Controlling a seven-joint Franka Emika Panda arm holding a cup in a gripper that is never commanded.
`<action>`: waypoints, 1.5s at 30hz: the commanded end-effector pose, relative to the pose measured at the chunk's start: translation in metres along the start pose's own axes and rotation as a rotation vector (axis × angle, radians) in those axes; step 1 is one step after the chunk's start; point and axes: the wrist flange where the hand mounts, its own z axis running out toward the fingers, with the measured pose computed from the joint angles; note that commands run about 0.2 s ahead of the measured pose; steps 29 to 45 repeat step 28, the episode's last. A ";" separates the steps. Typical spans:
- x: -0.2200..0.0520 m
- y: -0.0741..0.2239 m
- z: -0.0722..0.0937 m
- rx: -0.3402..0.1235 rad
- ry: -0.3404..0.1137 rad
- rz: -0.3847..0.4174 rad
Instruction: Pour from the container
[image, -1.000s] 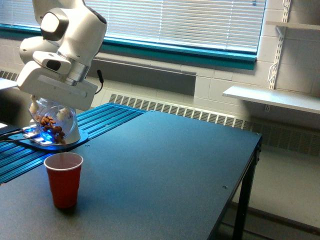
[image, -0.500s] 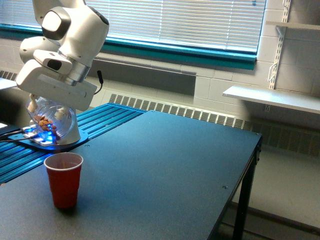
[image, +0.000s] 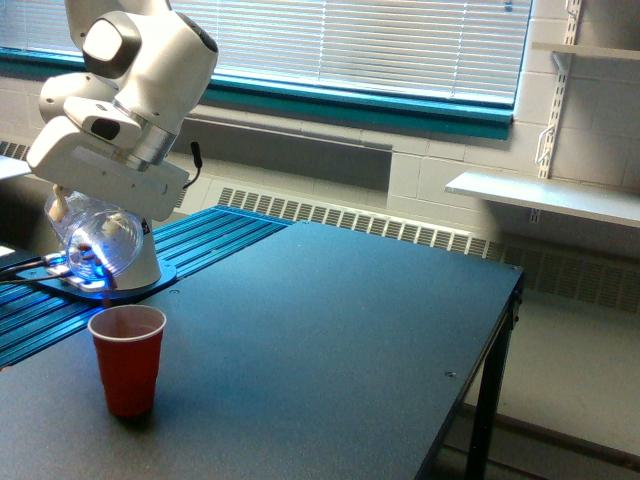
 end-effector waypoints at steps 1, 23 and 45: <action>0.003 0.001 -0.001 -0.007 -0.004 -0.024; 0.003 0.006 0.004 0.061 -0.004 0.001; 0.001 0.010 0.006 0.072 -0.002 0.008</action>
